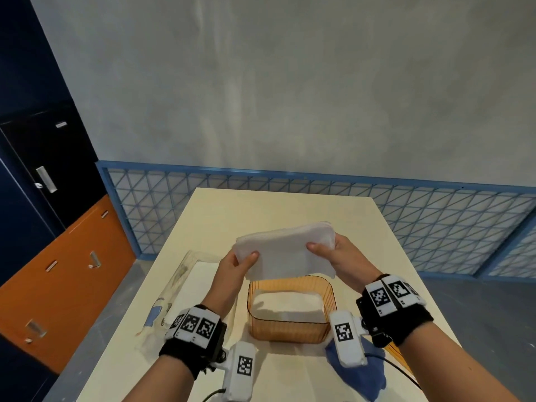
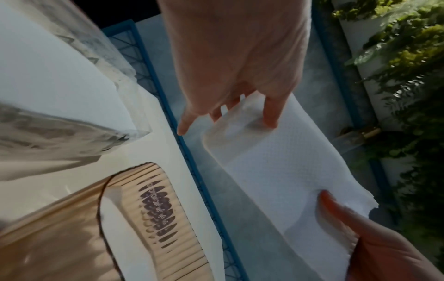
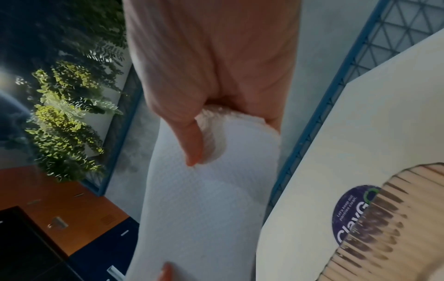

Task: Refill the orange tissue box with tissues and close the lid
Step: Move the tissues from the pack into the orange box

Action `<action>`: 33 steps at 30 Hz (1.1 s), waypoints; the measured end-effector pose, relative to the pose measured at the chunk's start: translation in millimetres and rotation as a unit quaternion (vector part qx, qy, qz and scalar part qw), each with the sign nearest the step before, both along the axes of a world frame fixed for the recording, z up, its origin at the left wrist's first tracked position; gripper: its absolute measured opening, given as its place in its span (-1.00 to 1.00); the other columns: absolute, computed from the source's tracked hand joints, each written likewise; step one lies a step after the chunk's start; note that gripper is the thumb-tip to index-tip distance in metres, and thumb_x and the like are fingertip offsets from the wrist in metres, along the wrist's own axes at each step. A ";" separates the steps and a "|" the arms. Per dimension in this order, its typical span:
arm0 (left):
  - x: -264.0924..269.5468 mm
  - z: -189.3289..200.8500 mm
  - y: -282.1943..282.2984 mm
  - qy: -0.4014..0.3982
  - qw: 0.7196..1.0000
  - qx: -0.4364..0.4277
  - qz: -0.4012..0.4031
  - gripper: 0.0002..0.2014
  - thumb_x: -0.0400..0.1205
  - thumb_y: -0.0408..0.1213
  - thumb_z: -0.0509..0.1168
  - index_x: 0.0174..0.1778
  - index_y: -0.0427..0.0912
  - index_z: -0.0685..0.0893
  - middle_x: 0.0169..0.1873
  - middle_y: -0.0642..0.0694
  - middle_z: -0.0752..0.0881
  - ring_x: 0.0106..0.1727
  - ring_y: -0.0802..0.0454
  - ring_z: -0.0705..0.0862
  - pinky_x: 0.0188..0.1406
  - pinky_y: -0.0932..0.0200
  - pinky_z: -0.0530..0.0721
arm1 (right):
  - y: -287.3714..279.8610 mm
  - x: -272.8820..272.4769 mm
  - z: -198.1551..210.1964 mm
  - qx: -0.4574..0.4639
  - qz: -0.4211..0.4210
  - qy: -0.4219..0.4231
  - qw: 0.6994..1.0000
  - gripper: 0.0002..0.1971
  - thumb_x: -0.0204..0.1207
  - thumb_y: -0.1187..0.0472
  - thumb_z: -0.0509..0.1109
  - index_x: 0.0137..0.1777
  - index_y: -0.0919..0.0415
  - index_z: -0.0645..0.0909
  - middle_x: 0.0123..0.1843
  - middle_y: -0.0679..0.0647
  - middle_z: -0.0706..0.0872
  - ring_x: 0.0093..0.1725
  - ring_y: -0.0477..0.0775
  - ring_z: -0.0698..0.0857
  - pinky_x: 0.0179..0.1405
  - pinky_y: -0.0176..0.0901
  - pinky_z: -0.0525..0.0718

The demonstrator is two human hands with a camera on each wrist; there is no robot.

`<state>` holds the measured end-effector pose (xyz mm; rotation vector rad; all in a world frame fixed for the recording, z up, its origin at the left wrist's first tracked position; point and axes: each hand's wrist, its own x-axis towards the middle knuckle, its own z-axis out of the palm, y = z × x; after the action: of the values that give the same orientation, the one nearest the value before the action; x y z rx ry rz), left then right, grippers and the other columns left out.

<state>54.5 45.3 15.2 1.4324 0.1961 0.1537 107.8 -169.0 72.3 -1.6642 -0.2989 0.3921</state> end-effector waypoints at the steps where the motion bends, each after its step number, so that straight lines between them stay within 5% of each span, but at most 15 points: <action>1: 1.0 2.2 -1.4 -0.003 1.000 0.000 -0.002 -0.79 0.65 -0.26 0.28 0.19 0.02 0.60 0.19 -0.09 0.70 0.33 -0.13 0.62 0.30 -0.01 0.60 | -0.6 -0.8 -2.4 0.016 -0.009 0.002 1.000 -0.73 0.56 0.28 0.35 0.26 0.18 0.56 0.21 0.21 0.72 0.11 0.12 0.73 0.15 0.03 0.71; 4: 1.9 8.1 -5.6 -0.014 1.000 0.010 -0.006 -0.81 0.70 -0.31 0.19 0.13 0.08 0.58 0.12 -0.04 0.69 0.26 -0.08 0.61 0.38 -0.02 0.54 | -4.1 1.7 -10.2 0.015 -0.074 -0.019 0.997 -0.50 0.47 0.35 0.45 0.32 0.11 0.31 0.26 0.08 0.51 0.08 0.05 0.63 -0.01 -0.14 0.70; 7: -0.1 10.9 -8.4 -0.026 0.999 0.033 -0.029 -0.77 0.71 -0.33 0.16 0.12 0.13 0.56 0.10 0.04 0.69 0.21 0.07 0.62 0.28 0.17 0.57 | -8.9 7.6 -20.6 -0.008 -0.093 -0.032 0.995 -0.13 0.38 0.41 0.52 0.54 0.03 0.06 0.41 -0.12 0.25 0.28 0.01 0.46 0.03 -0.29 0.60; 10: -0.5 11.9 -9.9 -0.030 0.998 0.039 -0.048 -0.74 0.71 -0.35 0.15 0.10 0.17 0.54 0.08 0.12 0.68 0.15 0.23 0.62 0.08 0.32 0.58 | -13.1 12.8 -29.8 0.016 -0.038 -0.022 0.999 0.02 0.20 0.34 0.62 0.56 -0.08 0.08 0.42 -0.10 0.37 0.27 -0.06 0.53 0.13 -0.27 0.61; 16: 3.3 8.0 -7.8 -0.024 0.998 0.041 -0.042 -0.76 0.72 -0.35 0.14 0.19 0.08 0.54 0.11 0.09 0.67 0.17 0.18 0.61 0.14 0.31 0.57 | -16.5 13.7 -39.7 0.070 -0.013 0.054 0.996 -0.37 0.06 0.22 0.61 0.20 0.13 0.57 0.17 0.16 0.71 0.14 0.11 0.69 0.06 -0.18 0.72; 20: 1.5 -5.7 -12.9 -0.036 0.991 0.131 -0.009 -0.79 0.71 -0.34 0.16 0.20 0.01 0.53 0.04 0.13 0.66 0.10 0.16 0.62 -0.02 0.36 0.57 | -15.2 5.9 -51.8 0.034 -0.063 0.032 0.997 -0.69 0.38 0.48 0.48 0.07 0.18 0.60 0.08 0.19 0.72 0.02 0.08 0.70 0.02 -0.16 0.69; 23: -1.8 -28.7 -18.8 -0.004 0.983 0.183 0.002 -0.80 0.70 -0.33 0.17 0.11 0.10 0.54 0.00 0.08 0.68 0.10 0.07 0.65 0.06 0.19 0.63 | -11.9 -0.1 -64.3 -0.023 -0.095 -0.006 0.995 -0.71 0.41 0.56 0.41 0.05 0.24 0.58 -0.01 0.20 0.71 -0.07 0.06 0.68 -0.14 -0.31 0.66; 25: -5.0 -41.8 -22.6 0.015 0.975 0.222 0.013 -0.82 0.69 -0.33 0.19 0.17 -0.03 0.55 0.01 -0.01 0.69 0.14 -0.03 0.66 0.12 0.11 0.61 | -11.9 -1.2 -73.9 -0.050 -0.101 -0.015 0.994 -0.71 0.40 0.57 0.40 0.01 0.23 0.57 -0.05 0.19 0.70 -0.10 0.05 0.67 -0.19 -0.37 0.64; 29: -13.6 -57.8 -26.4 0.030 0.952 0.303 0.012 -0.73 0.64 -0.41 0.23 0.25 -0.20 0.48 0.00 -0.02 0.59 0.12 -0.01 0.60 0.00 0.31 0.46 | -11.7 -2.7 -97.2 -0.194 -0.082 -0.006 0.977 -0.66 0.39 0.48 0.41 0.02 0.14 0.41 -0.06 0.10 0.60 0.01 0.12 0.61 -0.10 -0.20 0.57; 33: -14.4 -75.9 -29.6 0.053 0.915 0.399 -0.028 -0.63 0.64 -0.30 0.18 0.37 -0.05 0.37 0.18 0.03 0.54 0.28 0.03 0.50 0.47 -0.11 0.33 | -5.2 -9.2 -109.0 -0.286 -0.088 0.005 0.954 -0.62 0.47 0.44 0.32 0.26 0.19 0.40 0.16 0.19 0.63 0.14 0.14 0.61 -0.01 -0.27 0.46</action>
<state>40.1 15.8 -60.6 2.2654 0.1884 0.1108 98.6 -174.2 -36.7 -2.2360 -0.0215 0.3714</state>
